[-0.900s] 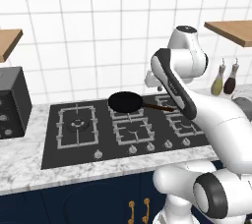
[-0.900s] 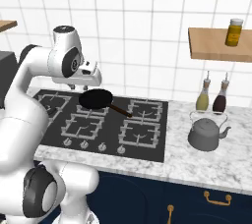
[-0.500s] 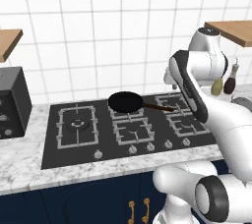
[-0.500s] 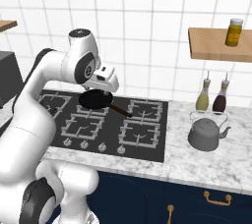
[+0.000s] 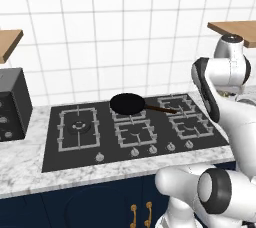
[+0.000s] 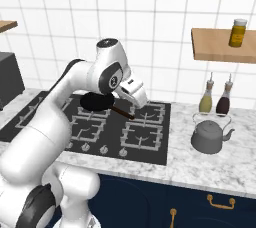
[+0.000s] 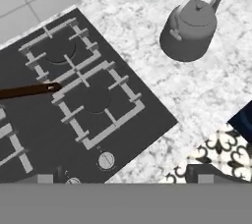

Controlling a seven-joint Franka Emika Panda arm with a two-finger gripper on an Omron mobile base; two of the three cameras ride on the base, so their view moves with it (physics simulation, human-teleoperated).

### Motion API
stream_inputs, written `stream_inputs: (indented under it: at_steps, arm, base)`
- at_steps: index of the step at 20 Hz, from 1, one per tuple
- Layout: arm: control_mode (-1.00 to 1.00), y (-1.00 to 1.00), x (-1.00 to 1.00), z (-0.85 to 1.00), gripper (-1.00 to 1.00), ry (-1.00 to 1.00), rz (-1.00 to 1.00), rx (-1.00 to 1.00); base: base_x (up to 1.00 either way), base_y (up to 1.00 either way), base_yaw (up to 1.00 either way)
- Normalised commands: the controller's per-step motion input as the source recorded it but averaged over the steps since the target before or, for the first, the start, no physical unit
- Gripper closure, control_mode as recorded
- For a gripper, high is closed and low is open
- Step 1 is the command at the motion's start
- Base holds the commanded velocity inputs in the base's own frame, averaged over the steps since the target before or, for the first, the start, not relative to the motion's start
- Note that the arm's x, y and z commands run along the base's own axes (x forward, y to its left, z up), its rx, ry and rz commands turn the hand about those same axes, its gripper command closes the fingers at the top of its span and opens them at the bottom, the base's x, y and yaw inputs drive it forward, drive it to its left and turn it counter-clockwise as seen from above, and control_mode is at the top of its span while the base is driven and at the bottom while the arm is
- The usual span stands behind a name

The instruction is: Pick the kettle from the counter and place it on a stove burner. Then turn the burner on.

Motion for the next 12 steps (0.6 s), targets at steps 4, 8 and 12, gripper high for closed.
stream_inputs:
  at_steps: [4,8,12]
  arm:
    - [-1.00,-1.00,0.00,-0.28,-1.00,0.17,-0.38,0.09]
    - [-1.00,-1.00,0.01,-0.26,-1.00,0.11,-0.35,0.09]
    - [-1.00,-1.00,0.22,-0.16,-1.00,0.10,-0.23,0.14]
  base:
    - [0.00,0.00,0.00]
    - [0.00,0.00,0.00]
    - [0.00,0.00,0.00]
